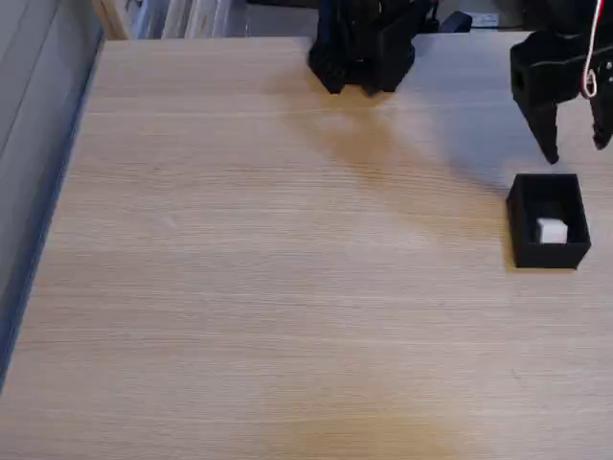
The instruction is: Pick a white block and place it in the black box.
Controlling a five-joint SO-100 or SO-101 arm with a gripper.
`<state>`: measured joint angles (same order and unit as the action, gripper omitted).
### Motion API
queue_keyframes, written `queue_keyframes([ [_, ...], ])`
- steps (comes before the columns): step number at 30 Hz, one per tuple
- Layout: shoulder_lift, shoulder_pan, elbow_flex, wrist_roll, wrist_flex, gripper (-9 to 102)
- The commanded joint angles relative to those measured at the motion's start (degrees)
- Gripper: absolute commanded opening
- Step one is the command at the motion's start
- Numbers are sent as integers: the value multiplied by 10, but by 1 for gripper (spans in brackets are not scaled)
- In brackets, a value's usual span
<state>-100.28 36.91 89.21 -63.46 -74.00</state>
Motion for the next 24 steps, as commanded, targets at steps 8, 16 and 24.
queue_keyframes([
  [8, -124, -68, 99, -40, -2, 0],
  [16, -341, -189, 388, -190, 69, 0],
  [24, -560, -289, 658, -306, 153, 0],
])
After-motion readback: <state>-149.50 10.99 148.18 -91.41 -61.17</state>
